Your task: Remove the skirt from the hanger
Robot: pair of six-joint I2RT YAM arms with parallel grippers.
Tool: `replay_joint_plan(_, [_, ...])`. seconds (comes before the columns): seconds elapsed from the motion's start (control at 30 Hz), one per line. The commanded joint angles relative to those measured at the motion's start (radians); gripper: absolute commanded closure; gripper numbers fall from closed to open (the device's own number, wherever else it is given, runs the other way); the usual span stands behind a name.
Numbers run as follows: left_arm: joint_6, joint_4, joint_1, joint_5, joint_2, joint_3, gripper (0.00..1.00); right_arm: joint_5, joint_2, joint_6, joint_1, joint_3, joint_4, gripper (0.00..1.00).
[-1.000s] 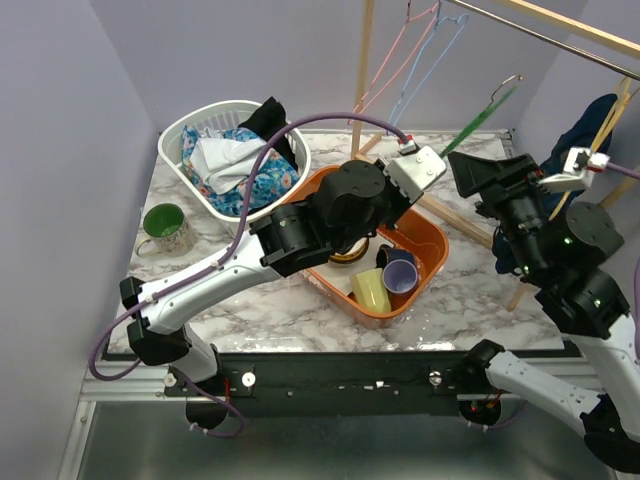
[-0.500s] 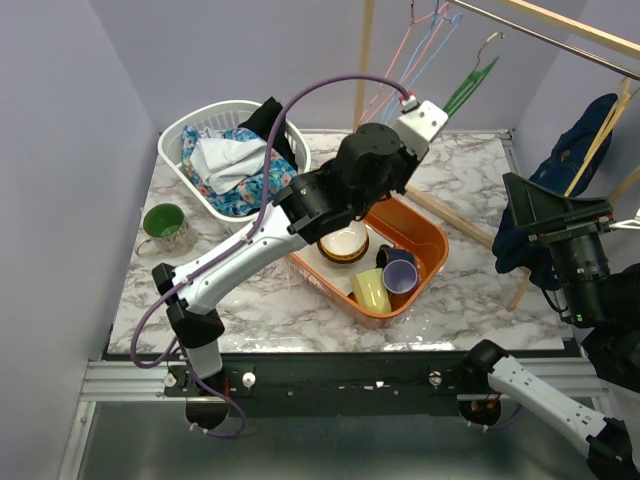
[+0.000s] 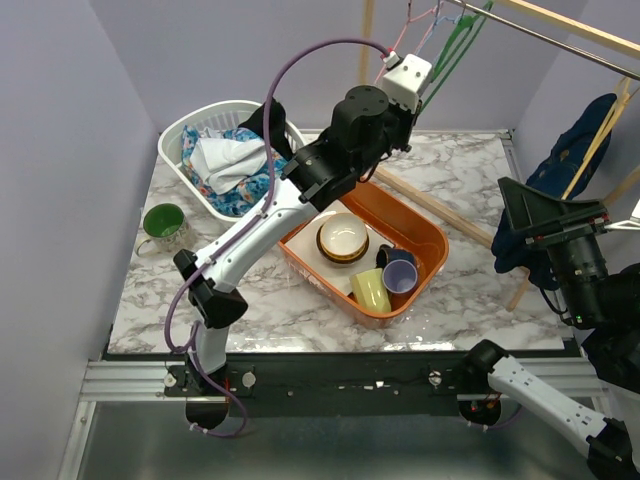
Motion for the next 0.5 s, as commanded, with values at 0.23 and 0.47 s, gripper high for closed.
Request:
replay_joint_plan(0.23, [0.011, 0.177, 0.002, 0.102, 0.08, 0.027, 1.0, -0.018, -0.005, -0.018, 0.0, 0.015, -0.011, 0.0])
replay_joint_plan(0.47, [0.008, 0.177, 0.002, 0.11, 0.109, 0.06, 1.0, -0.03, 0.01, -0.027, 0.0, 0.029, -0.003, 0.0])
